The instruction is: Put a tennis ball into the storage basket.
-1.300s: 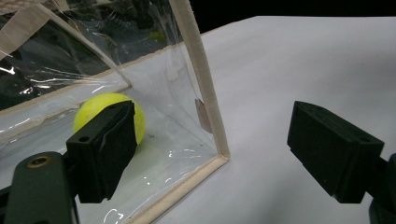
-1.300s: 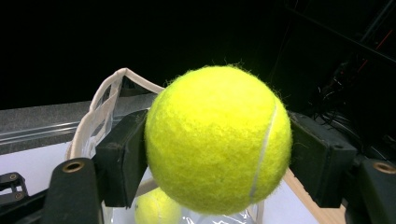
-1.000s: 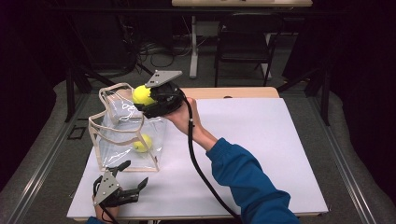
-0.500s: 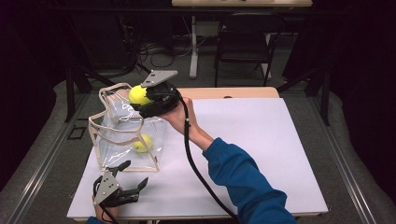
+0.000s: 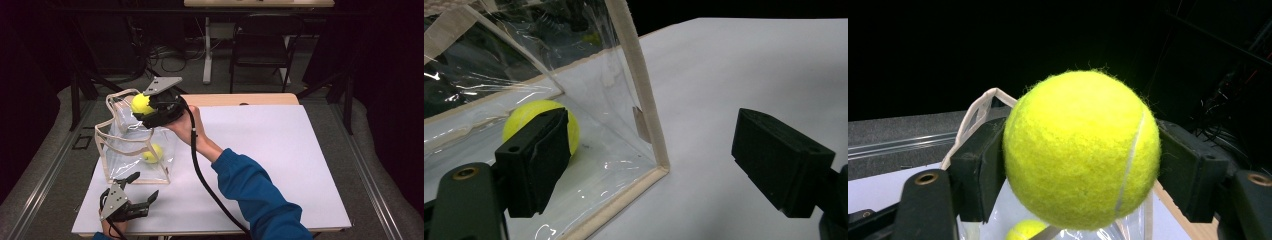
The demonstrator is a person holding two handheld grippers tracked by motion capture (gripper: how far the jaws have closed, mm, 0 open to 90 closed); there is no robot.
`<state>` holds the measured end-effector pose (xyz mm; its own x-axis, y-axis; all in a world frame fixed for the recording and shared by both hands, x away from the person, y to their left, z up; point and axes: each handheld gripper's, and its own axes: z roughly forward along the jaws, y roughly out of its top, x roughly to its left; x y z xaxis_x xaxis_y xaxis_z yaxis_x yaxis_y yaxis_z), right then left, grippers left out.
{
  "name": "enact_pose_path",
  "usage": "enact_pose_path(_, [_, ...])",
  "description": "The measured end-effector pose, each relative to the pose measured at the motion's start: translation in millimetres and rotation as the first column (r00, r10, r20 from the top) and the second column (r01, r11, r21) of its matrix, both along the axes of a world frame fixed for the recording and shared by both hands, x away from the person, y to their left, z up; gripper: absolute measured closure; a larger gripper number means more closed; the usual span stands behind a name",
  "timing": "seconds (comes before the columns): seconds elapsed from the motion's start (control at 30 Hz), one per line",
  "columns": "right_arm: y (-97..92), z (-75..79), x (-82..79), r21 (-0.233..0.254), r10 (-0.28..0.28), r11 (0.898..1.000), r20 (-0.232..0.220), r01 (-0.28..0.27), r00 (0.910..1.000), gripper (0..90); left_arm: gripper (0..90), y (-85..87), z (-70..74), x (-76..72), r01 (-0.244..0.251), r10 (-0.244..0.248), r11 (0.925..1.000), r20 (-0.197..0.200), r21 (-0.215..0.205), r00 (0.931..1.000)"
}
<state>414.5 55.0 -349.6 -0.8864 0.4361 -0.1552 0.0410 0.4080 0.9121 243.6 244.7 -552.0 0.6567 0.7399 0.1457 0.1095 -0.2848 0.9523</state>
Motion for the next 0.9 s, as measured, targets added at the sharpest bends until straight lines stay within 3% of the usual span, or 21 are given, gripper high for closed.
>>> enact_pose_path(0.9, [15.4, -7.7, -2.6, -0.019, 0.025, 1.0, -0.015, -0.025, 0.9996, 26.2, 15.8, 0.2, 0.1, -0.3, 0.0, 0.0, 1.0, 0.002, -0.002, 1.0])
